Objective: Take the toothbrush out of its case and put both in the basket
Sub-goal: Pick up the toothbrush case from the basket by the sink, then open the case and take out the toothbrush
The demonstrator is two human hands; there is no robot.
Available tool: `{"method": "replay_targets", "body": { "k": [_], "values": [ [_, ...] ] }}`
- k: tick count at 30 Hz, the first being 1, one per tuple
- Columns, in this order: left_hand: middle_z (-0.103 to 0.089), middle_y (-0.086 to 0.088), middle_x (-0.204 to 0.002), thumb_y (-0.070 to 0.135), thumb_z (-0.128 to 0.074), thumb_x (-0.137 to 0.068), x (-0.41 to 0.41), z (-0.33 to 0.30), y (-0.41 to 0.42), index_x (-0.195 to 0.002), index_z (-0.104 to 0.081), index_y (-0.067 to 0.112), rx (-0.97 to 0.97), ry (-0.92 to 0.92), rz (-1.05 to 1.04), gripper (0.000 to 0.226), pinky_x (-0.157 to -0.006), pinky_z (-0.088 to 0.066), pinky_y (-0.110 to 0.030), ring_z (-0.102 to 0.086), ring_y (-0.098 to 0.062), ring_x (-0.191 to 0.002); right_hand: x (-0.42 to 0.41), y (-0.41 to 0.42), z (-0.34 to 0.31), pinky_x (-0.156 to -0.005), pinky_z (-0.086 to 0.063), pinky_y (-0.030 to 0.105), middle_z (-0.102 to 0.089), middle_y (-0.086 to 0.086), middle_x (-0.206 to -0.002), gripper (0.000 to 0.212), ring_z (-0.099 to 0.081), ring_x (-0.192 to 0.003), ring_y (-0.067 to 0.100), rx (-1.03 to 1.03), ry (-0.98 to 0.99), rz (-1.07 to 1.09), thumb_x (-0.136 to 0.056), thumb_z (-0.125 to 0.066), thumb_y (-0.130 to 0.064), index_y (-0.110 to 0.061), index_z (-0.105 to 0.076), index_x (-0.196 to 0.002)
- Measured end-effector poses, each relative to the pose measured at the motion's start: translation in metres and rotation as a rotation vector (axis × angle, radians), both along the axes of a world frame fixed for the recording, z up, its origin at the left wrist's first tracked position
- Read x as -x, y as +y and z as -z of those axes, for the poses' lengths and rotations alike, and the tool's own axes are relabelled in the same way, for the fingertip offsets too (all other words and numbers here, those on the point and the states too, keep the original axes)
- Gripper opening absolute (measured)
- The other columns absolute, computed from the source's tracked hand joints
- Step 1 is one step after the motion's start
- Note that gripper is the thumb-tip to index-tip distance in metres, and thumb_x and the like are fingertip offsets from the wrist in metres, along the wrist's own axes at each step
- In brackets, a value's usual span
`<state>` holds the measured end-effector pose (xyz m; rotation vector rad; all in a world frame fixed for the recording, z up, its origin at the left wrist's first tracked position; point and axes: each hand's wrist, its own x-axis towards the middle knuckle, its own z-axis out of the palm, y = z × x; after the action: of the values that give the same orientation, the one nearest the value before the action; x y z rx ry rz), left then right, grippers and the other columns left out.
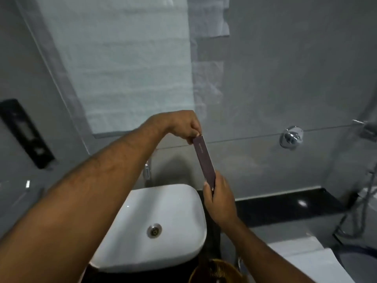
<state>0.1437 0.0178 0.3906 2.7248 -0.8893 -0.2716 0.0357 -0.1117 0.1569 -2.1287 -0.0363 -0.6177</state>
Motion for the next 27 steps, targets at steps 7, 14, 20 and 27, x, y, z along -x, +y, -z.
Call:
{"method": "replay_targets", "body": {
  "k": [7,14,20,27],
  "values": [
    [-0.079,0.002,-0.082,0.013,-0.061,-0.084,0.014,-0.030,0.020,-0.094,-0.079,0.018,-0.172,-0.132,-0.046,0.021,-0.084,-0.059,-0.032,-0.073,-0.006,-0.079,-0.015,0.016,-0.017,-0.077,-0.052,0.033,-0.061,0.003,-0.111,0.043,-0.061,-0.097,0.021,0.029,-0.061,-0.041,-0.097,-0.052,-0.034,-0.015,-0.048,-0.135],
    [-0.076,0.001,-0.079,0.003,-0.058,-0.082,0.015,-0.028,0.037,-0.109,-0.072,0.013,0.178,-0.217,-0.121,0.032,-0.075,-0.061,-0.031,-0.076,-0.015,-0.069,-0.025,0.014,-0.036,-0.076,-0.052,0.031,-0.060,0.006,-0.115,0.045,-0.060,-0.097,0.020,0.038,-0.109,-0.101,-0.098,-0.052,-0.030,-0.012,-0.046,-0.139],
    [-0.073,-0.016,-0.084,-0.002,-0.051,-0.082,0.017,-0.014,0.056,-0.076,-0.074,0.010,0.725,-0.309,-0.272,0.026,-0.059,-0.063,-0.035,-0.074,-0.033,-0.070,-0.041,0.002,-0.080,-0.073,-0.053,0.039,-0.058,0.005,-0.105,0.045,-0.057,-0.087,0.021,0.153,-0.123,-0.153,-0.091,-0.056,-0.025,-0.012,-0.049,-0.133],
    [-0.070,-0.019,-0.072,0.018,-0.050,-0.086,0.019,0.028,0.083,-0.071,-0.068,0.003,1.304,-0.017,-0.629,0.028,-0.058,-0.061,-0.039,-0.069,-0.028,-0.063,-0.051,-0.027,-0.173,-0.067,-0.052,0.038,-0.067,0.001,-0.087,0.027,-0.062,-0.078,0.024,0.527,-0.074,-0.325,-0.072,-0.060,-0.028,-0.021,-0.066,-0.097]
  ]
}}
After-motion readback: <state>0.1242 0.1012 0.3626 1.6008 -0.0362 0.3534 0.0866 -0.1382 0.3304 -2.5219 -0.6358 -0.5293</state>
